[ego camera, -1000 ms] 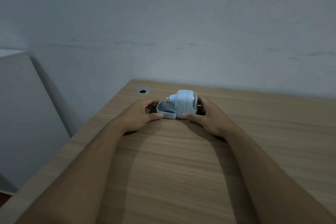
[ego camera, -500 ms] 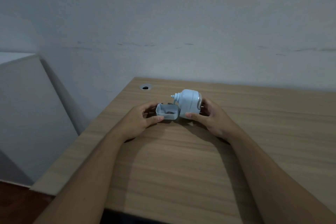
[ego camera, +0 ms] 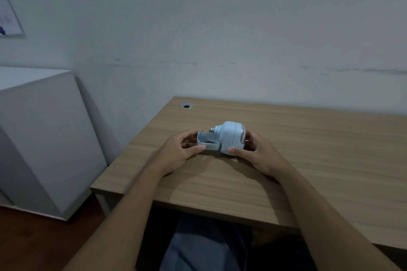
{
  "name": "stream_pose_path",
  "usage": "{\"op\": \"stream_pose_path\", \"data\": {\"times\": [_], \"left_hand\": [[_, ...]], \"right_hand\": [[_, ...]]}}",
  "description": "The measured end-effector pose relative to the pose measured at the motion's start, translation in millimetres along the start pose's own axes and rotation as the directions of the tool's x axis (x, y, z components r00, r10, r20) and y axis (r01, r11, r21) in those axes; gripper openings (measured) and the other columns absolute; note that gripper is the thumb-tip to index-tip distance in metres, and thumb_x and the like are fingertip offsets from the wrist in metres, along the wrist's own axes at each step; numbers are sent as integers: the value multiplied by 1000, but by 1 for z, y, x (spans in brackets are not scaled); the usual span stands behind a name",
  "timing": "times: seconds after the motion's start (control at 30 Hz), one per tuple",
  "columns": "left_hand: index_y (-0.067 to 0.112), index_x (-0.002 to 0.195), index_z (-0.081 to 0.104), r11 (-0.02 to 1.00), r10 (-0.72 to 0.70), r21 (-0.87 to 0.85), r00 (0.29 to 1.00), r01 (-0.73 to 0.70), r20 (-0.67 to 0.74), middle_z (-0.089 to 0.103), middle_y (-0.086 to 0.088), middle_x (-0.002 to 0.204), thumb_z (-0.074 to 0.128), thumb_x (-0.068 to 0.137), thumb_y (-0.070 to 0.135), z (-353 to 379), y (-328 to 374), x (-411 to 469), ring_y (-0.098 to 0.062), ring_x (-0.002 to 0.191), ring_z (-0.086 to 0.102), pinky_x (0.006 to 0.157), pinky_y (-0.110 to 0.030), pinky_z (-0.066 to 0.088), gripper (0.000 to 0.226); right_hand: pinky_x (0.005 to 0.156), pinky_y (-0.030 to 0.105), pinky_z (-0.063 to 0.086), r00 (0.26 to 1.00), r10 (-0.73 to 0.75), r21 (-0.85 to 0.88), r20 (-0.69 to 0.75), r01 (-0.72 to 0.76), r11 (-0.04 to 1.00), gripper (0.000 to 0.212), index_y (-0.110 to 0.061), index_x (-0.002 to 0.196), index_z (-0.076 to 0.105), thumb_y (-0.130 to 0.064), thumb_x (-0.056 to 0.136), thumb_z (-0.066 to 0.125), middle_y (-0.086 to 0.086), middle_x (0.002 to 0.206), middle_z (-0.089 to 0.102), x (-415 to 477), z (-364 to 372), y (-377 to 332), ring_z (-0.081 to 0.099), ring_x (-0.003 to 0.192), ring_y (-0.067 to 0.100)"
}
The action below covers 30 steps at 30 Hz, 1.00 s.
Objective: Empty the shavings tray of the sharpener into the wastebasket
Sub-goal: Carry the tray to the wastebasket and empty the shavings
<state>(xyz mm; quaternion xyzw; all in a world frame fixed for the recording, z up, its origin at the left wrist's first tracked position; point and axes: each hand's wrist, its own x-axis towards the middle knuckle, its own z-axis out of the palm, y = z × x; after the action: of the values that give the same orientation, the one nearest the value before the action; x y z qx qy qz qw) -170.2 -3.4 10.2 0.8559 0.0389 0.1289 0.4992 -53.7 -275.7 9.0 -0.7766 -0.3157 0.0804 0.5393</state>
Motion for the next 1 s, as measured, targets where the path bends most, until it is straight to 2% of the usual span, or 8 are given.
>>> {"op": "stream_pose_path", "data": {"times": [0.2,0.33,0.4,0.53,0.73,0.83,0.93,1.0], "left_hand": [[41,150,68,999,-35,22,999,36,-19,79,16,137,90,88,51,0,1,0,-7,128,75,116,-45,59,67],[29,153,67,999,-45,14,999,45,-21,78,12,139,89,96,29,2,10,-2,-2,126,72,119,-39,57,61],[31,155,65,997,-57,58,998,58,-24,74,10,147,87,96,33,2,9,-2,-7,133,69,121,-41,55,63],[35,160,59,987,-94,133,995,91,21,67,11,158,87,93,46,-4,0,-6,-13,147,62,127,-47,49,73],[33,162,58,992,-104,81,993,100,52,66,11,160,88,94,40,-19,-6,-22,-11,150,61,129,-46,47,74],[24,163,58,996,-87,32,995,86,46,68,9,157,86,98,29,-26,-6,-34,-6,145,64,127,-37,49,71],[16,159,62,992,-92,-80,995,95,32,76,9,145,86,98,20,-35,-10,-43,-1,135,71,123,-32,52,66],[18,155,66,985,-110,-132,994,112,20,79,6,142,88,97,22,-45,-12,-52,-8,133,74,123,-37,53,63]], "right_hand": [[117,45,58,1000,-3,-102,19,5,995,76,-33,153,64,-45,85,95,-12,140,78,-4,0,-7,75,129,6],[118,45,57,1000,-14,-131,21,16,991,80,-37,153,63,-53,82,95,-17,142,77,-2,1,-3,74,131,5],[118,44,58,1000,5,-130,2,-4,992,85,-37,153,62,-57,78,96,-17,142,77,-1,2,-1,74,130,5],[116,40,58,999,1,-175,-47,-9,985,82,-30,153,61,-48,81,97,-18,138,74,-3,4,-1,72,128,1],[111,42,60,997,17,-219,-74,-33,975,75,-33,145,62,-50,80,96,-18,130,74,-8,5,-2,73,121,4],[112,43,59,998,33,-209,-57,-44,977,79,-31,148,60,-49,81,97,-17,133,73,-13,8,-2,73,123,5],[110,29,58,996,71,-88,-57,-76,993,97,-30,158,53,-58,77,98,-14,151,69,-19,9,-12,70,133,6],[109,19,53,991,102,1,-83,-102,995,99,-25,169,44,-54,87,91,-9,165,56,-19,7,-25,59,147,12]]}}
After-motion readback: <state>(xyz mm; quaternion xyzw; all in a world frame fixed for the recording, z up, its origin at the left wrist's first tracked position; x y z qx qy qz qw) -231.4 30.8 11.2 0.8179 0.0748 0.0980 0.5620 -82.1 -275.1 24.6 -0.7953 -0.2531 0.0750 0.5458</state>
